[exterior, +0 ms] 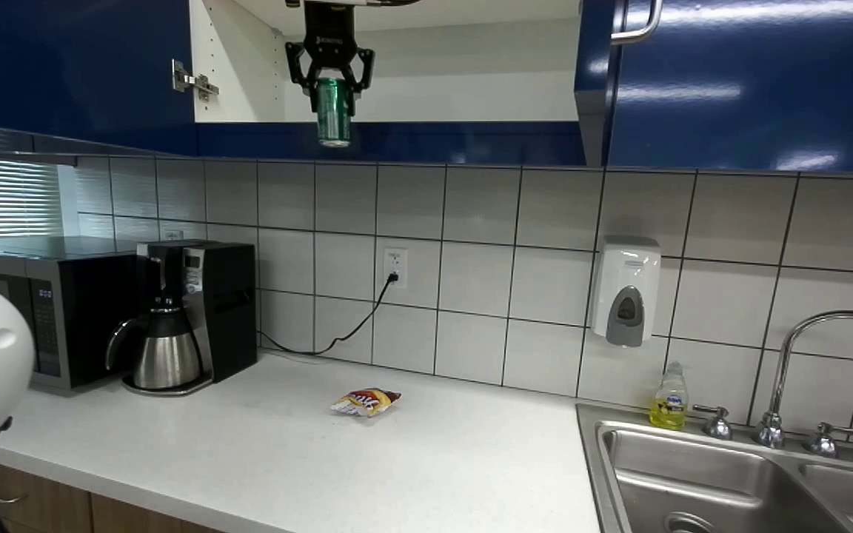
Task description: Put the soda can into the cupboard
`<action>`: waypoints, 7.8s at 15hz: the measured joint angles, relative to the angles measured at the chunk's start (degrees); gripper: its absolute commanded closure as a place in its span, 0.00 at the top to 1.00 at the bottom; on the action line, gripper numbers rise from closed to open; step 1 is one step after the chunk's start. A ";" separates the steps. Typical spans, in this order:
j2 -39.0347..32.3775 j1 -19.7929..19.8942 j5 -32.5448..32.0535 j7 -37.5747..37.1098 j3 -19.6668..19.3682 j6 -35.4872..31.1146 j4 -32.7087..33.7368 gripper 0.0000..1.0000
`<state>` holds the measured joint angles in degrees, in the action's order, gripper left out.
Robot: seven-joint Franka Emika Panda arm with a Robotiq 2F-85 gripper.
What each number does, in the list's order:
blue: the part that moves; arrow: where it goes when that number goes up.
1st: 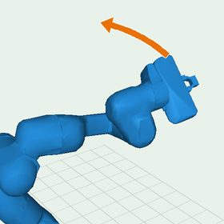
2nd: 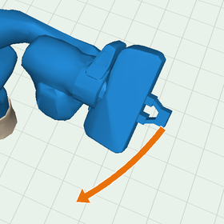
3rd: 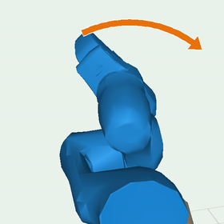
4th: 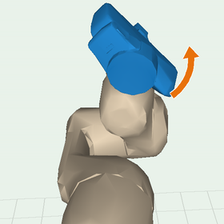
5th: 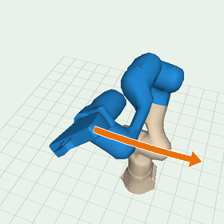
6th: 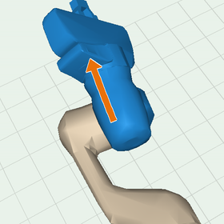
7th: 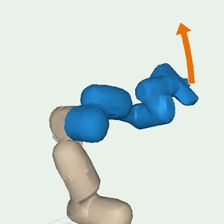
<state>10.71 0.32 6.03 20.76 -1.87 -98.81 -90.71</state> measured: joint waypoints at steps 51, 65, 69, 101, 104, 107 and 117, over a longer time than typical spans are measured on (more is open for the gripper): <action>-30.52 -1.93 -1.64 -15.05 1.13 15.45 49.18 0.39; -34.47 -1.93 -1.66 -18.43 0.02 18.47 54.47 1.00; -34.83 -1.91 -1.66 -18.47 -0.46 18.49 55.17 1.00; -27.98 0.39 -0.40 -12.10 -1.02 28.51 56.61 1.00; -26.18 0.82 -0.40 -10.72 -1.03 30.56 55.18 1.00; -23.91 1.32 -0.01 -9.51 -1.04 31.74 52.71 1.00; -10.57 1.62 0.76 -5.09 -1.11 31.56 32.50 1.00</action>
<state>0.14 1.93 6.79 15.67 -2.98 -67.25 -58.21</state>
